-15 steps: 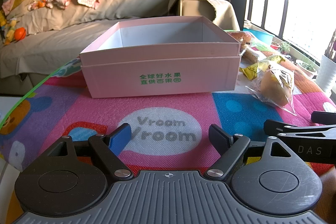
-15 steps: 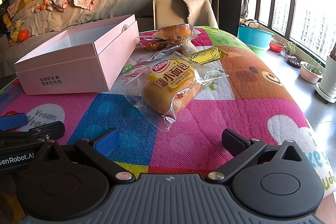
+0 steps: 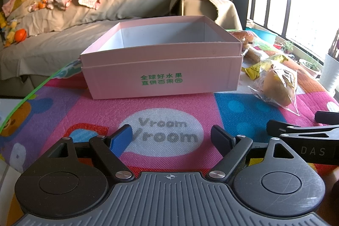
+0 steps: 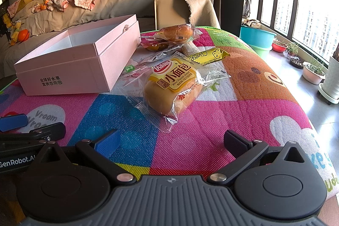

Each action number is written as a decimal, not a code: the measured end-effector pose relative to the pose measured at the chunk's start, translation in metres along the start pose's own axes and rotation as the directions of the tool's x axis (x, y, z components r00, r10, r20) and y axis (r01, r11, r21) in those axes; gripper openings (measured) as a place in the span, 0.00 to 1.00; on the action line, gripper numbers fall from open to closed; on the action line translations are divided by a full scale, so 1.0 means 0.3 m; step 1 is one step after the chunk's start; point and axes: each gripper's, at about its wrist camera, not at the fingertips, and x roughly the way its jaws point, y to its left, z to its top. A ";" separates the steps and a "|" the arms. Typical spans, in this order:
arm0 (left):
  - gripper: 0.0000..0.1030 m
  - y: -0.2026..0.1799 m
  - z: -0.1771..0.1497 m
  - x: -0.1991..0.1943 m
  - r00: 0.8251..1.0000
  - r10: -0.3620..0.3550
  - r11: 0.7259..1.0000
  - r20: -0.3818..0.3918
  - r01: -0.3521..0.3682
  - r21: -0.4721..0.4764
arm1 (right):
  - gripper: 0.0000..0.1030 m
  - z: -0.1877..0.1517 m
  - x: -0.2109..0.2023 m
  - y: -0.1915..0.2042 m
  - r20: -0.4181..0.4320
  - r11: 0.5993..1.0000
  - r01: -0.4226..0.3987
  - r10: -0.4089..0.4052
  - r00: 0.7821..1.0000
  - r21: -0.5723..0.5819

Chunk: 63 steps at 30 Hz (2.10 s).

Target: Organize objects

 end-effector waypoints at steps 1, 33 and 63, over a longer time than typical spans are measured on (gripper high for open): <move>0.85 0.000 0.000 0.001 1.000 -0.001 1.000 0.000 0.001 -0.002 | 1.00 0.000 0.000 0.000 0.000 1.000 0.000 0.000 1.000 0.000; 0.85 0.006 0.003 0.010 1.000 -0.016 1.000 -0.006 0.016 -0.007 | 1.00 0.044 0.026 -0.007 -0.118 0.999 -0.026 0.024 0.993 -0.019; 0.20 0.421 0.347 0.297 0.991 0.006 0.991 -0.130 -0.024 -0.131 | 1.00 0.197 0.019 -0.055 -0.021 0.986 -0.081 0.079 0.997 -0.145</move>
